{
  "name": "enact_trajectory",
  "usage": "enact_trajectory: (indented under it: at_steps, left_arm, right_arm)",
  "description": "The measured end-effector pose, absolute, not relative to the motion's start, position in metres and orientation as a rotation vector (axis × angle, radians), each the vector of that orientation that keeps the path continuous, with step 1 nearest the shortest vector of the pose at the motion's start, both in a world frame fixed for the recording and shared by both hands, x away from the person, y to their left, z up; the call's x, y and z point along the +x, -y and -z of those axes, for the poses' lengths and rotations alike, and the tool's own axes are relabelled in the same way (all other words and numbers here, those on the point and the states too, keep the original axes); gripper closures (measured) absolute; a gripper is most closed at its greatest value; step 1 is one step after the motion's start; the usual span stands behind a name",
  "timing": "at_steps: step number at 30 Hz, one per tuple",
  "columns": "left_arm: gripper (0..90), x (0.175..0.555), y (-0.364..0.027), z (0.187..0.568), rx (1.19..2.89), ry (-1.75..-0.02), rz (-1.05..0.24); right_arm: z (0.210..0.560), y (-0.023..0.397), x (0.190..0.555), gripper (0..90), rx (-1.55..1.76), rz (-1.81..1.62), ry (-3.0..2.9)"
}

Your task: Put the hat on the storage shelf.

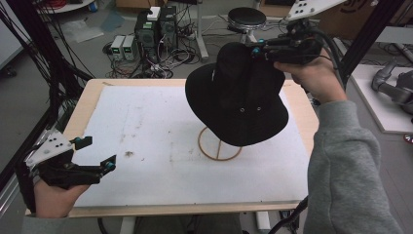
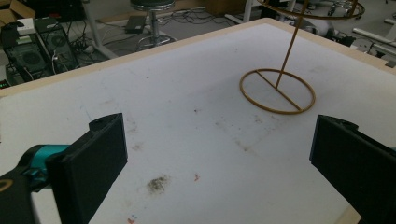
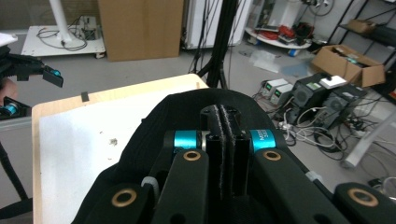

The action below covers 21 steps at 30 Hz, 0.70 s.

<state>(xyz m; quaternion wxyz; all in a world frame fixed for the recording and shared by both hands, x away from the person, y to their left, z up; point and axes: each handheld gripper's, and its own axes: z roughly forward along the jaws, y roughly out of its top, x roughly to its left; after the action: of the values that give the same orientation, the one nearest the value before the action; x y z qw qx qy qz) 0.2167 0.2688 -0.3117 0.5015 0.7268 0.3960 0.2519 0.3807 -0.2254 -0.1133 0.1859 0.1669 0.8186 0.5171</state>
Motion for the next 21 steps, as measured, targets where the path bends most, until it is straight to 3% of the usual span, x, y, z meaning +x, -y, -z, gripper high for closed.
enact_trajectory:
  at_steps: [21]
  left_arm:
    - [4.5,0.217,-0.268,0.314,1.771,-0.962,-0.606]
  right_arm:
    - [0.164,0.198,0.402,89.7,0.470,-1.434,-2.420]
